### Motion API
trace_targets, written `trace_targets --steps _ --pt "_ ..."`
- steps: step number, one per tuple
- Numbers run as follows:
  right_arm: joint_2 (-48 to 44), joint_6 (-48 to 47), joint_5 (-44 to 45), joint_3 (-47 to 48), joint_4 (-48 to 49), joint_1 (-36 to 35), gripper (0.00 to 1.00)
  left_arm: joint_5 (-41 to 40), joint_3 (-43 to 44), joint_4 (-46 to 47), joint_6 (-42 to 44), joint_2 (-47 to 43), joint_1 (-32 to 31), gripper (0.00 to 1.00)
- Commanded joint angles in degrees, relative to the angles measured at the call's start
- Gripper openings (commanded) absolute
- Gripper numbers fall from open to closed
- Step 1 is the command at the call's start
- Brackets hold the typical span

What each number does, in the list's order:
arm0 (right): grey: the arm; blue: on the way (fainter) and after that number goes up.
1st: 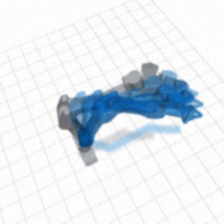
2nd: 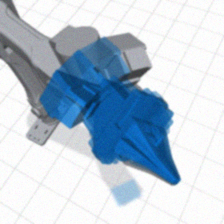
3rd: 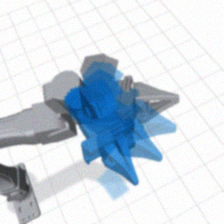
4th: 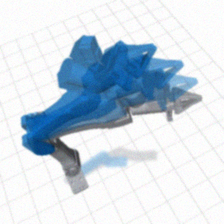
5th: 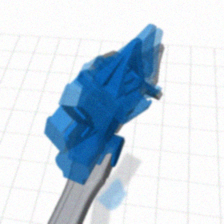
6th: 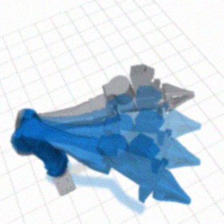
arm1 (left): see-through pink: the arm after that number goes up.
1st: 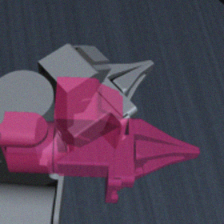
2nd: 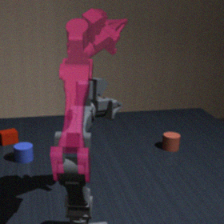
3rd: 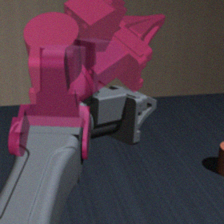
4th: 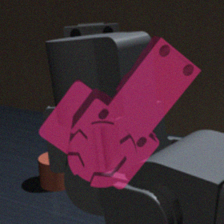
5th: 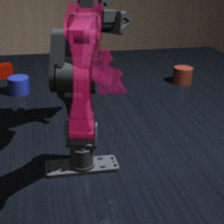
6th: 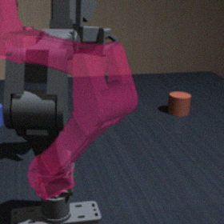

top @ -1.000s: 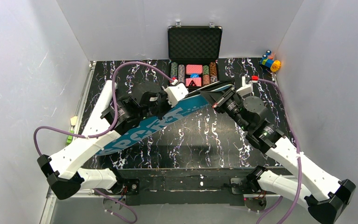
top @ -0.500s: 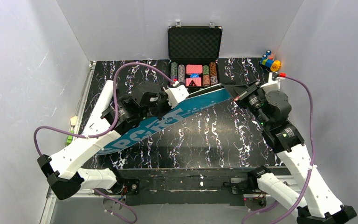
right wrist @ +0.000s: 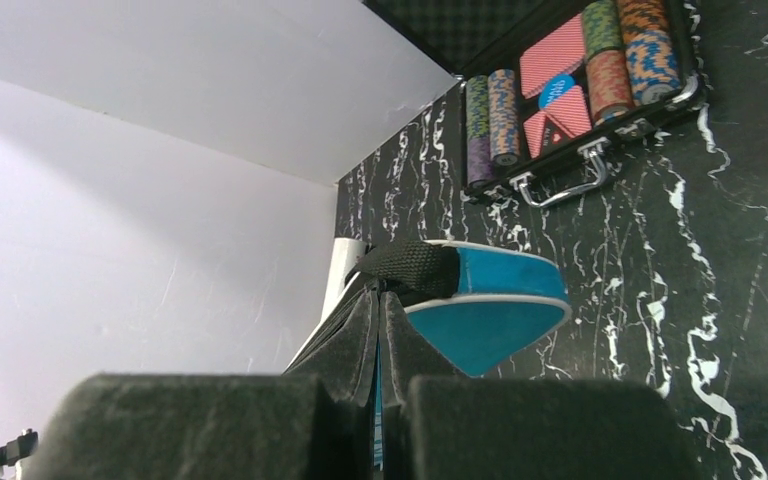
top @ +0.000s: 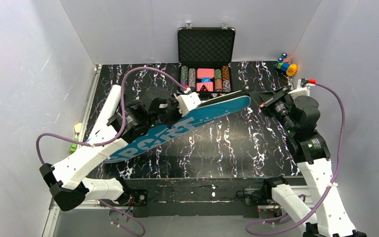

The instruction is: Pack up the badminton gear

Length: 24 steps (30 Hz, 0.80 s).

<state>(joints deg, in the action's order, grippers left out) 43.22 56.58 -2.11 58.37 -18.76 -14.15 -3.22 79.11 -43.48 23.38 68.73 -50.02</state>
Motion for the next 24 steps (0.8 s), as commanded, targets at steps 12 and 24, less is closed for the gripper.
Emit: trace_targets --steps 12,24 --pt "-4.9 -3.3 -0.5 5.0 -7.2 7.8 0.01 -2.0 4.8 -0.7 3.9 2.9 -2.7 0.00" --pt "-9.7 -6.0 8.7 7.9 -18.6 7.9 0.56 -8.6 13.8 8.4 11.7 22.5 -6.1 0.00"
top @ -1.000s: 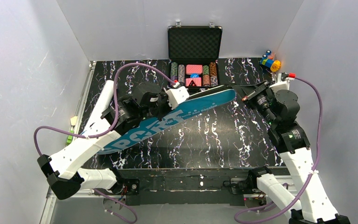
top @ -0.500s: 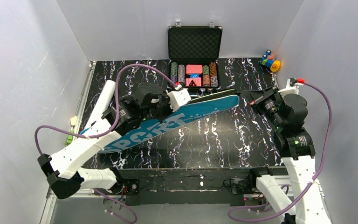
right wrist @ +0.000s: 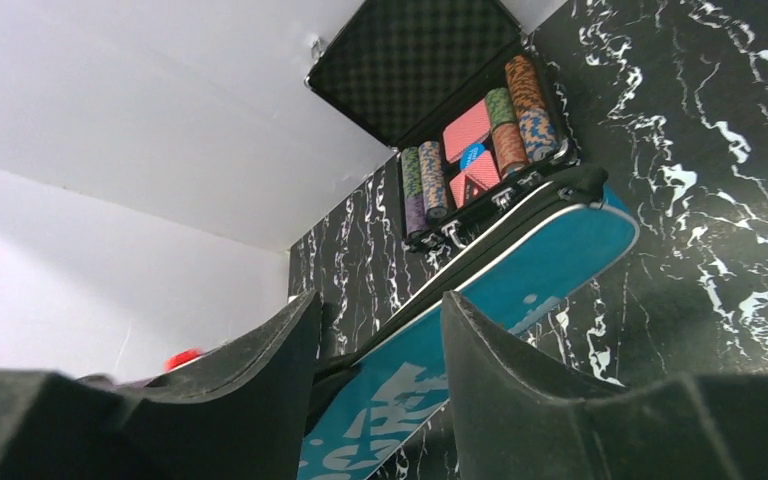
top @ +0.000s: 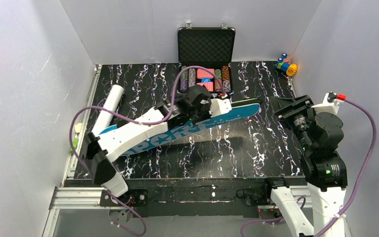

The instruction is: Pack up the badminton gear

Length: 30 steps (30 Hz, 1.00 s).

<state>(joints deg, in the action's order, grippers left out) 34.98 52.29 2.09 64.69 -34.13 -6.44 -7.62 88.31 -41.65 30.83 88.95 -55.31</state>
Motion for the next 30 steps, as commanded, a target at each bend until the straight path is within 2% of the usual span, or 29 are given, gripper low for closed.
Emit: trace_targets --steps 1,5,9,13,17,23,27,30 --pt "-1.8 -1.5 4.4 1.2 -3.4 0.2 0.57 -4.5 4.5 8.2 5.3 3.5 -0.9 0.00" --pt "-2.8 -0.4 4.1 -0.1 -5.3 0.2 0.57 -4.6 4.9 13.8 9.0 8.3 -0.9 0.00" --pt "-4.6 0.9 4.6 -1.4 -7.2 0.2 0.57 -1.2 4.9 17.0 8.9 11.4 -1.4 0.00" --pt "-6.5 1.1 5.4 -2.6 -7.9 0.2 0.58 -3.5 9.5 17.6 8.7 16.7 -2.7 0.00" --pt "-7.6 1.1 5.4 -3.1 -8.2 0.2 0.57 -10.4 12.1 19.5 9.5 20.9 -5.3 0.00" --pt "-9.2 1.1 5.3 -3.3 -8.2 0.2 0.57 -13.6 12.8 12.7 -1.4 22.2 -9.8 0.00" --pt "-10.1 1.3 5.1 -3.7 -8.3 0.2 0.56 -8.8 10.5 7.4 -10.7 20.0 -10.3 0.00" --pt "-10.8 1.9 4.8 -4.3 -8.0 0.2 0.55 -4.5 5.6 7.0 -13.9 17.7 -10.3 0.00"
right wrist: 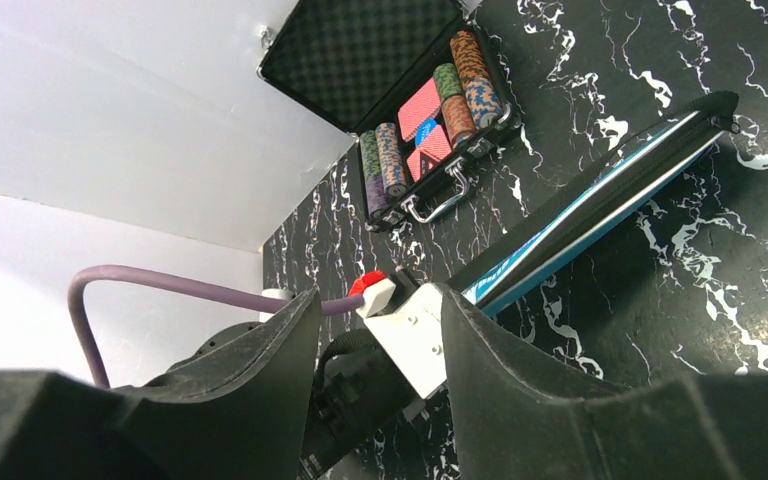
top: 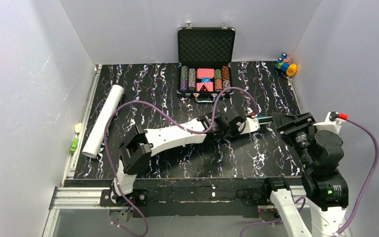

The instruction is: Pack up the badminton gear

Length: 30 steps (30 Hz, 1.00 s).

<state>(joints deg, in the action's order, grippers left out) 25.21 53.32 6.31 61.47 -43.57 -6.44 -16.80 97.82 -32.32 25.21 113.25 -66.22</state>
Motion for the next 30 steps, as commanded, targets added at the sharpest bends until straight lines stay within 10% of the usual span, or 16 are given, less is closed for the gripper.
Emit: trace_targets --steps 1,14,28,30 --pt "-1.2 1.0 0.4 -1.4 1.5 0.2 0.55 6.3 -6.4 -2.4 -8.7 -7.4 0.6 0.00" --pt "-0.8 4.0 -2.4 -5.6 4.9 0.2 0.54 8.2 -24.6 7.9 7.3 -8.7 0.3 0.00" --pt "-0.1 3.6 -1.3 -5.9 4.8 0.2 0.54 8.2 -17.7 11.9 21.0 0.6 3.2 0.00" --pt "0.4 2.9 -1.2 -5.5 4.8 0.2 0.57 9.3 -15.0 6.2 17.7 0.7 3.6 0.17"
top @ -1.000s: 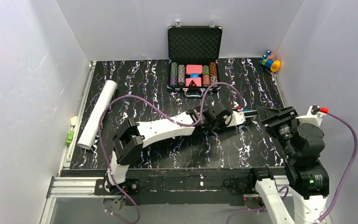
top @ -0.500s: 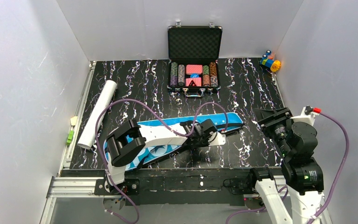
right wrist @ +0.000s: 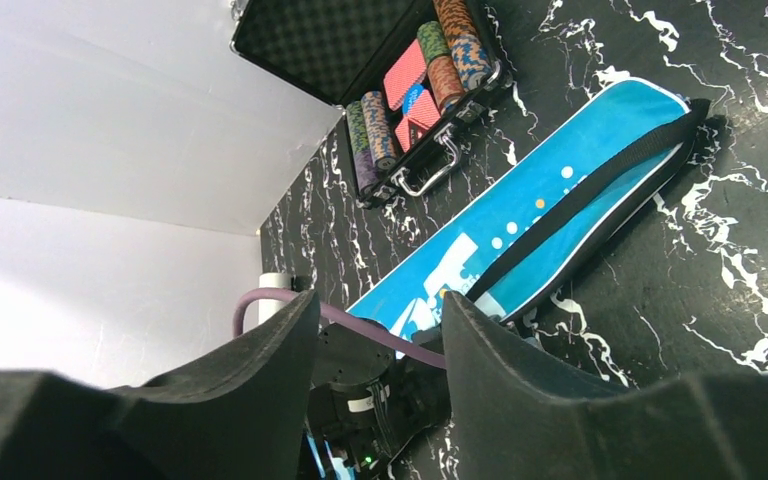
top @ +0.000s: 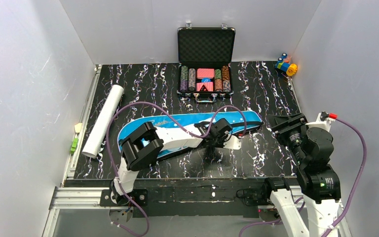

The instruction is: Pack up the badminton gear

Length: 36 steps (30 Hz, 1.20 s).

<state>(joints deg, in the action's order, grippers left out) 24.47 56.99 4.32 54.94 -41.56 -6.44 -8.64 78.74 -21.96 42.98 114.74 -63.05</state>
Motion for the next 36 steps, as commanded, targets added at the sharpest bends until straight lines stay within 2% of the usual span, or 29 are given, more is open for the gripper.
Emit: trace_targets --steps 1,2,3,4,8,10,13,17,20,23,26,29,33,36 --pt "1.6 -1.1 1.0 1.5 2.7 0.2 0.59 2.3 5.6 -7.2 -2.4 -1.2 0.7 0.33" --pt "2.0 -1.6 1.1 1.9 2.6 0.2 0.62 3.8 6.5 -9.5 -4.8 -2.1 1.3 0.56" --pt "2.5 -2.0 1.3 2.5 2.6 0.2 0.64 4.6 6.5 -10.5 -6.5 -3.8 1.7 0.87" --pt "3.2 -2.5 1.4 3.1 2.7 0.2 0.66 5.1 5.9 -10.8 -7.7 -6.6 2.1 0.98" --pt "6.3 -5.0 1.9 6.1 2.9 0.2 0.75 7.4 4.7 -15.2 -11.8 -16.1 4.1 0.98" --pt "8.8 -6.8 1.5 7.8 2.9 0.2 0.77 11.9 7.0 -20.0 -15.8 -20.2 7.2 0.98" --pt "13.7 -10.4 0.6 9.9 2.9 0.2 0.79 20.2 12.3 -27.4 -22.5 -25.3 17.8 0.98" --pt "20.8 -18.0 2.6 9.5 6.6 0.2 0.81 25.7 14.7 -32.8 -26.6 -30.5 32.3 0.98" --pt "26.4 -24.6 7.7 7.7 9.3 0.2 0.83 27.8 6.6 -28.4 -30.2 -36.0 42.1 0.98" --pt "32.4 -26.9 14.1 6.7 8.5 0.3 0.88 30.0 -4.0 -22.0 -31.5 -40.4 51.7 0.98" --pt "39.1 -30.5 18.0 6.3 7.2 0.6 0.93 32.6 -11.4 -17.8 -32.7 -39.3 61.1 0.98" --pt "41.4 -34.9 13.1 1.2 14.7 1.0 0.94 33.6 -12.7 -15.9 -34.9 -33.5 69.5 0.98" --pt "43.9 -34.4 9.5 -0.4 18.2 1.3 0.94 29.4 -11.3 -17.3 -38.0 -26.0 72.0 0.98" --pt "44.5 -35.0 6.4 -1.3 20.4 1.4 0.94 29.7 -12.1 -16.5 -37.4 -24.9 72.4 0.98"
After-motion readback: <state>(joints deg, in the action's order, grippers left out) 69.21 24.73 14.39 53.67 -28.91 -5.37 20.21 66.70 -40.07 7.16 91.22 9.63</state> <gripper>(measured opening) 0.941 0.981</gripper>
